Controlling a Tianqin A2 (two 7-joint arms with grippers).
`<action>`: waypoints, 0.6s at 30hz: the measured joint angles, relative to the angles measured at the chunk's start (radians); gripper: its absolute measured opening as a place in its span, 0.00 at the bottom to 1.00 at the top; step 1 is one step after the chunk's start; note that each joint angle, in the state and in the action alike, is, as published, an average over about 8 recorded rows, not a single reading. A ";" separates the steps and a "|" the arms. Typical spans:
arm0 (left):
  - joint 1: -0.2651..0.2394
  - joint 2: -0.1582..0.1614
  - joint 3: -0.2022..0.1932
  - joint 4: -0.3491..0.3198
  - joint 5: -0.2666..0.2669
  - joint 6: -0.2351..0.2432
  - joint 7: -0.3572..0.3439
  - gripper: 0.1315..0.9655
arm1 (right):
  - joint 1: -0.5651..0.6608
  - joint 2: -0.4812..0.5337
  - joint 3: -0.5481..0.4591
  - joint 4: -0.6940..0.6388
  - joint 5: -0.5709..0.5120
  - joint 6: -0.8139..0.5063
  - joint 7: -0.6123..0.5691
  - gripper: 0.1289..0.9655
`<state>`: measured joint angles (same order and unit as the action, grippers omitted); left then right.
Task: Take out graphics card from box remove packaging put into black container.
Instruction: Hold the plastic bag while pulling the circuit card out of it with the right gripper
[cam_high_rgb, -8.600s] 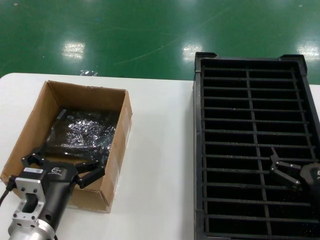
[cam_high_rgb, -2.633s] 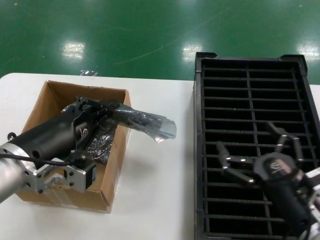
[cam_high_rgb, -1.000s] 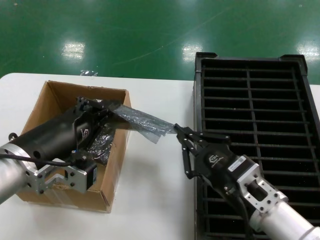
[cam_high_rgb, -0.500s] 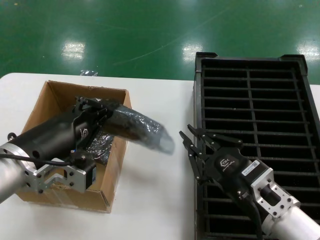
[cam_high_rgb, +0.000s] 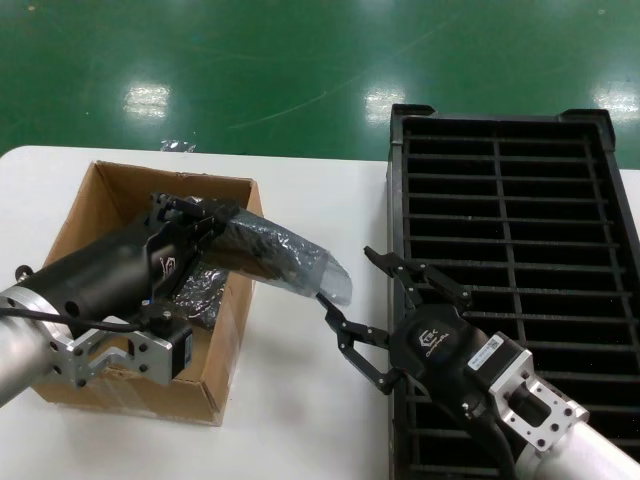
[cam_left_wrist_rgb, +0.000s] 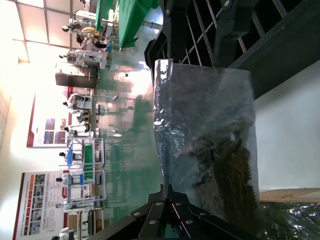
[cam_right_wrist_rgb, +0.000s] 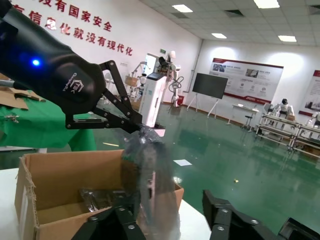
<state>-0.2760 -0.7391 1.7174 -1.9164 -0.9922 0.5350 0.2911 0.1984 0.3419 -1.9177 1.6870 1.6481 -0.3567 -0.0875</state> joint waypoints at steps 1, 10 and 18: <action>0.000 0.000 0.000 0.000 0.000 0.000 0.000 0.01 | -0.001 0.002 -0.001 0.003 -0.001 0.000 0.002 0.16; 0.000 0.000 0.000 0.000 0.000 0.000 0.000 0.01 | -0.019 0.032 0.002 0.030 -0.017 0.012 0.031 0.39; 0.000 0.000 0.000 0.000 0.000 0.000 0.000 0.01 | -0.030 0.047 0.001 0.044 -0.029 0.020 0.045 0.33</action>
<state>-0.2760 -0.7391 1.7174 -1.9164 -0.9922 0.5350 0.2911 0.1680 0.3892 -1.9170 1.7309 1.6187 -0.3372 -0.0424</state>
